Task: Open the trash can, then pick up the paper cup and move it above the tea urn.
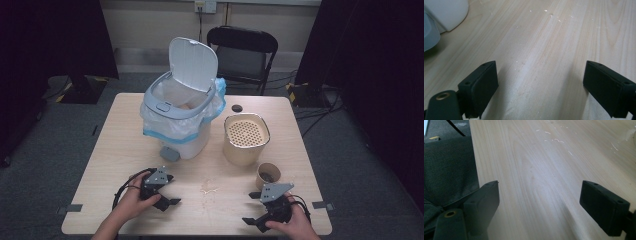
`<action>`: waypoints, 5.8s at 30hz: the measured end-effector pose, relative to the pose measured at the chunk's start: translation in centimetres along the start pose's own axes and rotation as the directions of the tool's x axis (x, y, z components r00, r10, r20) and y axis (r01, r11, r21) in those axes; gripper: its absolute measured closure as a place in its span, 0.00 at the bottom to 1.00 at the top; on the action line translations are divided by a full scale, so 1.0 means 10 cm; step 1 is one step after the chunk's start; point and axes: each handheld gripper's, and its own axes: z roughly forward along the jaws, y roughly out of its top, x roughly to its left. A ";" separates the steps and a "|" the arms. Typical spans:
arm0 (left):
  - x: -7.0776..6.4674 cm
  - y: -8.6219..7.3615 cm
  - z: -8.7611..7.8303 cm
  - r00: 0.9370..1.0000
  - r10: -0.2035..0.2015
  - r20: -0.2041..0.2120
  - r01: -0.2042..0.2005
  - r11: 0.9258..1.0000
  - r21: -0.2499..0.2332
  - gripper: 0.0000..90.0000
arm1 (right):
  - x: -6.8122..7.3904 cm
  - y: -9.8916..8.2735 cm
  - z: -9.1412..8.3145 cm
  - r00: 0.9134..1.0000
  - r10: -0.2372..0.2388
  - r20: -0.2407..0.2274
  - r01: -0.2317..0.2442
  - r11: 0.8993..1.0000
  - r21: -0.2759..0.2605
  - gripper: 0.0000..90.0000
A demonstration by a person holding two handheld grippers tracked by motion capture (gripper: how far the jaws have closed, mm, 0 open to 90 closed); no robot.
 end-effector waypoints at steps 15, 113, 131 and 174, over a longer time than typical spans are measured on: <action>0.00 0.02 0.02 1.000 0.025 0.018 -0.026 0.999 0.022 0.06 | -0.04 -0.15 -0.14 1.000 0.019 0.013 -0.019 1.000 0.016 0.17; -0.02 0.03 0.05 0.999 0.033 0.033 -0.034 0.999 0.030 0.00 | -0.70 -0.40 -0.13 0.920 0.266 0.287 -0.167 0.930 -0.328 0.25; -0.02 0.03 0.05 0.999 0.033 0.033 -0.034 0.999 0.031 0.00 | -0.70 -0.37 -0.12 0.922 0.257 0.289 -0.145 0.922 -0.359 0.29; -0.02 0.03 0.05 0.999 0.032 0.034 -0.033 0.999 0.029 0.00 | -1.38 -0.17 -0.44 0.879 0.275 0.388 -0.162 0.940 -0.300 0.30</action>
